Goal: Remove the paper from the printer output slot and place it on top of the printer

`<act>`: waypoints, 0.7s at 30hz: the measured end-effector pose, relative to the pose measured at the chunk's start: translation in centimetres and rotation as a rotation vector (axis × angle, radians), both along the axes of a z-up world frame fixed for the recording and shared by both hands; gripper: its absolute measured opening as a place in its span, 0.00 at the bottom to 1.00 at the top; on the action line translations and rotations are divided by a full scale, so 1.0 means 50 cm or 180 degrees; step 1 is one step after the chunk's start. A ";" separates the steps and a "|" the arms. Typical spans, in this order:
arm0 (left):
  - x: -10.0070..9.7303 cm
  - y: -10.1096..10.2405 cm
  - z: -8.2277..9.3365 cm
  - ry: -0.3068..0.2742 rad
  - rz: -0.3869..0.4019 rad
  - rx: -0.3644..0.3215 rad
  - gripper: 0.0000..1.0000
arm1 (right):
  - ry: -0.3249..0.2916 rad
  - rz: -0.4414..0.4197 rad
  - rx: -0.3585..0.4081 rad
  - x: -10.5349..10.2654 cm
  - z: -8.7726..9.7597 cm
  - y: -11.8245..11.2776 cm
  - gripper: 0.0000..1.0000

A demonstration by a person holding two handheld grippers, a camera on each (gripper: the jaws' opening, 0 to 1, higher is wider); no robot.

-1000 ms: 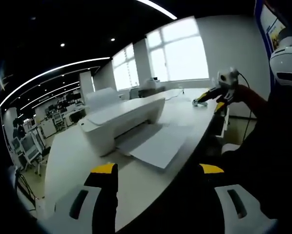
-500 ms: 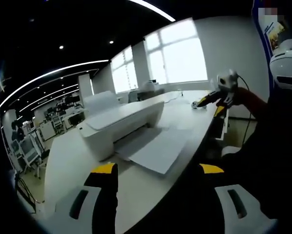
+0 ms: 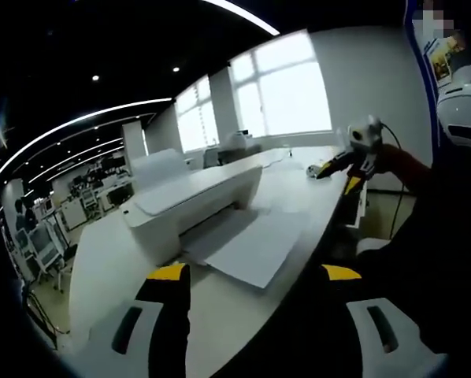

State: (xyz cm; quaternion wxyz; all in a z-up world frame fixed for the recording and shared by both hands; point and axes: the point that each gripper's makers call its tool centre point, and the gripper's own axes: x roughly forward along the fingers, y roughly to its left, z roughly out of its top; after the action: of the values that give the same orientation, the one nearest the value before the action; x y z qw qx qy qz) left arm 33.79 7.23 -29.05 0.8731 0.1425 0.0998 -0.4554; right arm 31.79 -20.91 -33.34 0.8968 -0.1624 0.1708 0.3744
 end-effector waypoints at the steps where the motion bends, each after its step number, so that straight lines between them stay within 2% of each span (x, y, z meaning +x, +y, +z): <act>1: 0.002 -0.003 0.000 0.0000 -0.0010 0.0005 0.69 | 0.0000 0.0002 0.0000 0.000 0.000 0.001 0.54; 21: 0.018 -0.041 -0.010 0.0046 -0.0142 0.0072 0.69 | 0.0047 -0.0081 -0.0039 0.007 -0.003 -0.009 0.54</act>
State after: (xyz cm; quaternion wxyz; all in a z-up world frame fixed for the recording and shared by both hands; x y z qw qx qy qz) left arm 34.68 5.19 -29.57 0.8604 0.1513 0.1080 -0.4746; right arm 32.16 -21.37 -33.50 0.8992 -0.1629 0.1818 0.3631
